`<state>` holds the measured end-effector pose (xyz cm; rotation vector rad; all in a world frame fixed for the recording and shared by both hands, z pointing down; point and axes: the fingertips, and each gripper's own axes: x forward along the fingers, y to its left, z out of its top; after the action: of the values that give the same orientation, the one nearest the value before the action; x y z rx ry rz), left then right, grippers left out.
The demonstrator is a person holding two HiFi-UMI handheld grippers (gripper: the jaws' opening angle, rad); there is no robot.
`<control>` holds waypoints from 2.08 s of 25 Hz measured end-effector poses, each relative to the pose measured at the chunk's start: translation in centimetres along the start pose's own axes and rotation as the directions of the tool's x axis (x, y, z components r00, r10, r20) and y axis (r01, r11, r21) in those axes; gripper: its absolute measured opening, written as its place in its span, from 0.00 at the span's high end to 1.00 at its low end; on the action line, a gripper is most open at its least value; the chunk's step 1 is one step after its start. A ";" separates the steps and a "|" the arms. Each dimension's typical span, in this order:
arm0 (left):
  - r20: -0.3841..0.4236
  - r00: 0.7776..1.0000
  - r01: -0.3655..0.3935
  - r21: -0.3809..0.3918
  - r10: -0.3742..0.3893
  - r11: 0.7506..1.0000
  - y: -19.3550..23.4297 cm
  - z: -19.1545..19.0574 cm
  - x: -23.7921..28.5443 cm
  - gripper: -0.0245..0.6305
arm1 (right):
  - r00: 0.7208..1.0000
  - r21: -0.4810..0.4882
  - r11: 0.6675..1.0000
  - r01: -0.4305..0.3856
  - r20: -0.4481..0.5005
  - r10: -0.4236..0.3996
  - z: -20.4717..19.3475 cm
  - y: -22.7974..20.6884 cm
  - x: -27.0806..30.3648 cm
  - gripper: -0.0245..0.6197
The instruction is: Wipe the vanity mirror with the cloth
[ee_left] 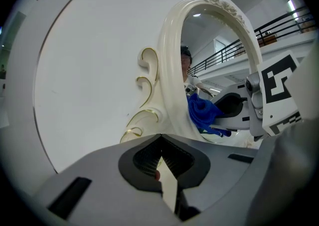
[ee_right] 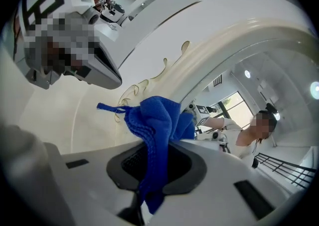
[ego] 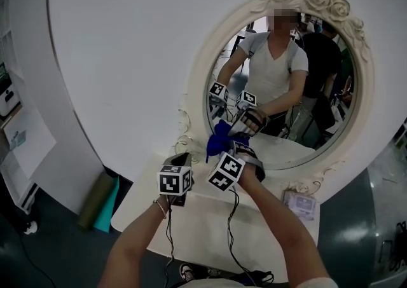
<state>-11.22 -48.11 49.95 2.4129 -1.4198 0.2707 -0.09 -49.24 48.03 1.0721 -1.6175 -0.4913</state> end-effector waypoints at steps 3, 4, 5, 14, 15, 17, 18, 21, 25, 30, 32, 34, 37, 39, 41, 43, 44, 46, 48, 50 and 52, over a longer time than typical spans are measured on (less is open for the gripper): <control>0.029 1.000 0.010 0.007 -0.011 1.000 -0.7 1.9 0.0 0.95 | 1.000 0.019 1.000 -0.017 0.013 0.016 0.2 -0.8 -0.9 0.86; 0.041 0.999 0.015 0.014 -0.016 1.000 -1.1 2.7 0.0 0.96 | 1.000 0.021 1.000 -0.022 0.016 0.022 0.2 -1.1 -1.2 0.86; 0.053 0.998 0.020 0.021 -0.021 1.000 -1.5 3.6 0.0 0.95 | 0.999 0.024 0.999 -0.029 0.019 0.028 0.2 -1.5 -1.6 0.86; 0.165 0.980 0.093 0.103 -0.109 0.990 -6.9 12.2 -0.3 0.96 | 0.997 -0.018 0.998 0.059 0.060 -0.058 0.4 -10.5 -9.1 0.86; 0.178 0.977 0.102 0.117 -0.121 0.988 -7.7 13.3 -0.4 0.96 | 0.995 -0.024 0.996 0.083 0.062 -0.081 0.5 -12.1 -10.4 0.86; 0.205 0.968 0.118 0.143 -0.146 0.983 -9.2 15.8 -0.8 0.96 | 0.989 -0.038 0.990 0.136 0.062 -0.133 0.6 -15.4 -13.0 0.86; 0.220 0.962 0.128 0.154 -0.160 0.980 -10.0 17.2 -1.0 0.96 | 0.984 -0.045 0.985 0.168 0.060 -0.165 0.7 -17.2 -14.4 0.86; 0.279 0.940 0.149 0.189 -0.199 0.971 -12.4 22.6 -2.0 0.95 | 0.958 -0.064 0.957 0.284 0.058 -0.280 1.3 -23.0 -18.9 0.86; 0.365 0.901 0.146 0.254 -0.234 0.956 -15.5 30.5 -4.0 0.96 | 0.914 -0.092 0.909 0.406 0.066 -0.401 2.9 -29.5 -24.1 0.86; 0.431 0.862 0.144 0.296 -0.266 0.944 -18.5 38.1 -7.0 0.95 | 0.863 -0.162 0.849 0.503 0.039 -0.504 4.7 -34.9 -28.3 0.86; 0.453 0.853 0.122 0.312 -0.261 0.942 -19.0 40.0 -7.8 0.95 | 0.855 -0.180 0.840 0.512 0.011 -0.518 4.7 -36.2 -28.9 0.86; 0.467 0.846 0.106 0.327 -0.258 0.939 -19.5 41.0 -8.5 0.95 | 0.853 -0.198 0.837 0.510 -0.013 -0.522 4.4 -36.8 -28.9 0.86; 0.470 0.843 0.108 0.330 -0.262 0.938 -19.7 41.2 -8.9 0.95 | 0.850 -0.204 0.835 0.512 -0.021 -0.526 4.2 -37.1 -28.6 0.86; 0.458 0.849 0.116 0.325 -0.264 0.938 -19.6 40.6 -8.6 0.95 | 0.850 -0.202 0.835 0.513 -0.019 -0.527 4.2 -36.8 -28.3 0.86; 0.444 0.857 0.121 0.319 -0.261 0.940 -19.3 39.8 -8.0 0.96 | 0.850 -0.209 0.833 0.512 -0.021 -0.527 4.2 -36.4 -27.9 0.86; 0.429 0.866 0.123 0.312 -0.255 0.942 -19.0 38.9 -7.5 0.95 | 0.855 -0.209 0.839 0.503 -0.023 -0.518 4.1 -35.9 -27.3 0.86; 0.421 0.871 0.123 0.311 -0.252 0.942 -18.8 38.5 -7.2 0.96 | 0.860 -0.204 0.844 0.496 -0.023 -0.510 4.0 -35.6 -27.1 0.86; 0.405 0.881 0.121 0.311 -0.247 0.943 -18.5 37.4 -6.7 0.96 | 0.869 -0.191 0.856 0.481 -0.024 -0.494 3.9 -34.8 -26.6 0.86; 0.387 0.890 0.124 0.306 -0.242 0.944 -18.3 36.2 -6.2 0.96 | 0.879 -0.184 0.866 0.465 -0.027 -0.477 3.6 -33.9 -25.9 0.86; 0.367 0.899 0.130 0.296 -0.238 0.946 -18.0 34.7 -5.5 0.95 | 0.890 -0.183 0.878 0.443 -0.031 -0.455 3.2 -32.8 -25.1 0.86; 0.341 0.910 0.135 0.292 -0.235 0.947 -17.7 32.9 -4.8 0.95 | 0.904 -0.187 0.891 0.413 -0.036 -0.427 2.7 -31.3 -24.0 0.86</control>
<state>1.88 -48.47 14.60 2.9198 -1.3526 -0.0579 9.92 -45.59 9.99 1.2946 -1.2451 -0.8532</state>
